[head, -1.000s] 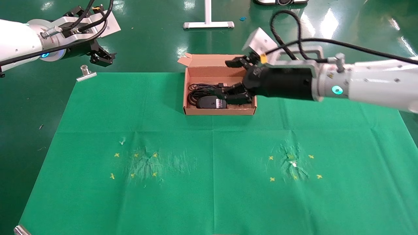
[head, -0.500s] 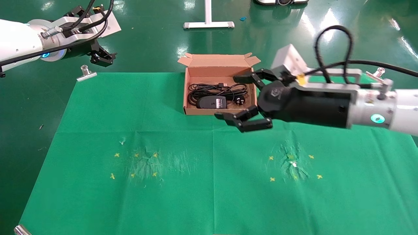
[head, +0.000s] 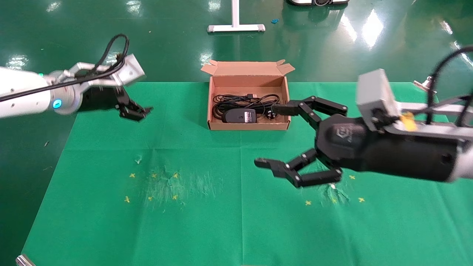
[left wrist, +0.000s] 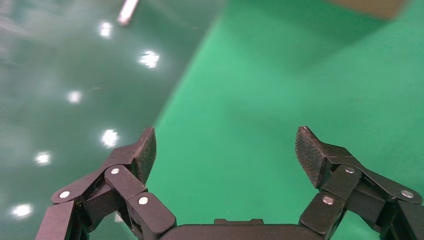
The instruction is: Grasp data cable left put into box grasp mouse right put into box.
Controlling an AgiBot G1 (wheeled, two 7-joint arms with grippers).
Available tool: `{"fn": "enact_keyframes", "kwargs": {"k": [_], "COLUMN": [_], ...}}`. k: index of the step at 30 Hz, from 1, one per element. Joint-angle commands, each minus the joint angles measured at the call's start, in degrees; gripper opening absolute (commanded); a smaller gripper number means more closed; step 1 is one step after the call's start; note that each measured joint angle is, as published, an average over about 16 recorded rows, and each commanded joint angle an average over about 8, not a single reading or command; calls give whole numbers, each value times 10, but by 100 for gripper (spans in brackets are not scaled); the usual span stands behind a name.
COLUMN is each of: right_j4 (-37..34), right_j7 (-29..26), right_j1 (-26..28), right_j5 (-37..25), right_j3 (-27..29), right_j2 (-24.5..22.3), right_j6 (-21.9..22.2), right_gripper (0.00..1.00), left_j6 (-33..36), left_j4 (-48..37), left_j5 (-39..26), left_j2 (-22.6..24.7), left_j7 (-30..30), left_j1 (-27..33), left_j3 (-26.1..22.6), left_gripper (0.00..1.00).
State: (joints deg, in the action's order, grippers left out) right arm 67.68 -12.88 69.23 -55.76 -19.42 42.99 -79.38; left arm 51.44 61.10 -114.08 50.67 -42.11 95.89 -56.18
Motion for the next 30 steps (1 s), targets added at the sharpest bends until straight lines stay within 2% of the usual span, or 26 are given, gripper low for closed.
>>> {"fn": "enact_keyframes", "kwargs": {"k": [1,14,30], "right_j4": [8,56,58], "right_j7": [3,20,22], "right_j1": [-11,-73,-76], "right_j5": [20,133,139], "right_j3": [5,32,33], "right_j2": [-11,-76,-80], "right_j6": [-9,-60,-63], "right_gripper": [100,100,100], "left_j6": [15,109,225], "left_j4": [5,40,82], "left_j5": [31,231,475], "left_j2": [-7,-50,-103], "left_j7": [13,100,206], "left_j1": [-15,-110,-226], "left_j3": [17,128,264], "left_gripper": [100,100,100]}}
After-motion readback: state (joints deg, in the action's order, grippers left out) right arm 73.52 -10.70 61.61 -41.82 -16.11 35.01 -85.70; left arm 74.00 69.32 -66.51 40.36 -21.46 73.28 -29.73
